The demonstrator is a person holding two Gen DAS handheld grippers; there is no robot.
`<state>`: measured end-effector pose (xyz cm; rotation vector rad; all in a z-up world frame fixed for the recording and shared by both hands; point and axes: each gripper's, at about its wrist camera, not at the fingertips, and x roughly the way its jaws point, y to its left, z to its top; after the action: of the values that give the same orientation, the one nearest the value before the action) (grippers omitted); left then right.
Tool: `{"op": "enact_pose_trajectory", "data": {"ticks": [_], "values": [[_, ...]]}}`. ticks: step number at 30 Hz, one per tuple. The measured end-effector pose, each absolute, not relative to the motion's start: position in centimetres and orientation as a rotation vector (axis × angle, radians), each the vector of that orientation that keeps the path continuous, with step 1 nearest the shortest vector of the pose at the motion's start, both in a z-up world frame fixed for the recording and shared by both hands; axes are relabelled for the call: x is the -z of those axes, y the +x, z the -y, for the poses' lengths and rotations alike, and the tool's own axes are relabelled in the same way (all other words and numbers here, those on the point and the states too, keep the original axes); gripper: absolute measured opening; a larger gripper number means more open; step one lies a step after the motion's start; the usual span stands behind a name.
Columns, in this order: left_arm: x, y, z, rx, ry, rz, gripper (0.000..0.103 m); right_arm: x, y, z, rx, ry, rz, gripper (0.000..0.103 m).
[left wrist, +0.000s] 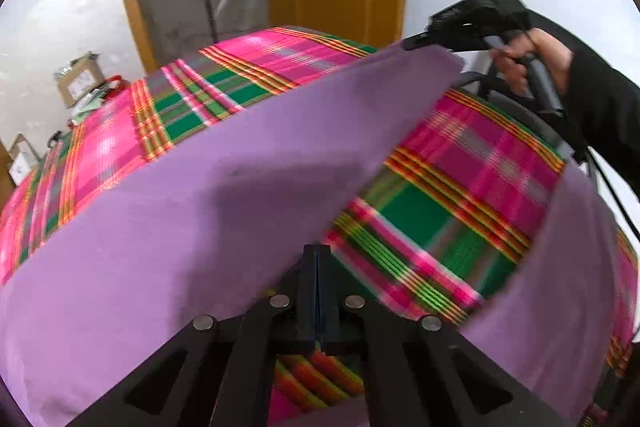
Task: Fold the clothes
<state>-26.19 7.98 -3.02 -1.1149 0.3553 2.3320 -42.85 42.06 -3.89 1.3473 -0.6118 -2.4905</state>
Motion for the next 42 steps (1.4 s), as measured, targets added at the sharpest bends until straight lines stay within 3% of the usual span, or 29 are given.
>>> {"op": "enact_pose_trajectory", "data": {"ticks": [1, 5, 12, 23, 27, 29, 30, 31, 36, 42], "values": [[2.9, -26.0, -7.9, -2.328, -1.112, -0.348, 0.000, 3.9, -42.8, -42.0, 2.500, 1.371, 0.593, 0.012], [2.4, -25.7, -7.1, -2.338, -1.101, -0.297, 0.000, 1.8, -41.0, -40.7, 2.648, 1.270, 0.387, 0.034], [1.8, -26.5, -5.0, -2.410, -1.128, -0.215, 0.000, 0.9, -40.5, -32.2, 2.488, 1.154, -0.185, 0.034], [2.4, -25.7, -2.0, -2.454, -1.184, -0.163, 0.000, 3.4, -43.9, -28.9, 2.282, 1.238, -0.370, 0.035], [2.3, -25.4, -1.5, -2.463, -1.186, -0.142, 0.001, 3.8, -43.7, -27.6, 2.214, 1.162, -0.480, 0.042], [2.3, -25.3, -1.2, -2.469, -1.186, -0.127, 0.001, 3.7, -44.2, -27.8, 2.202, 1.190, -0.437, 0.037], [2.2, -25.2, -1.0, -2.472, -1.186, -0.120, 0.001, 3.6, -44.5, -28.0, 2.201, 1.211, -0.403, 0.008], [2.2, -25.2, -0.8, -2.476, -1.186, -0.112, 0.001, 3.6, -44.6, -28.1, 2.216, 1.212, -0.392, 0.002], [1.9, -24.9, 0.4, -2.502, -1.191, -0.075, 0.001, 3.5, -45.1, -29.1, 2.314, 1.217, -0.305, 0.001], [1.8, -24.8, 2.1, -2.539, -1.210, -0.026, 0.001, 2.7, -46.4, -31.5, 2.436, 1.263, -0.040, 0.004]]}}
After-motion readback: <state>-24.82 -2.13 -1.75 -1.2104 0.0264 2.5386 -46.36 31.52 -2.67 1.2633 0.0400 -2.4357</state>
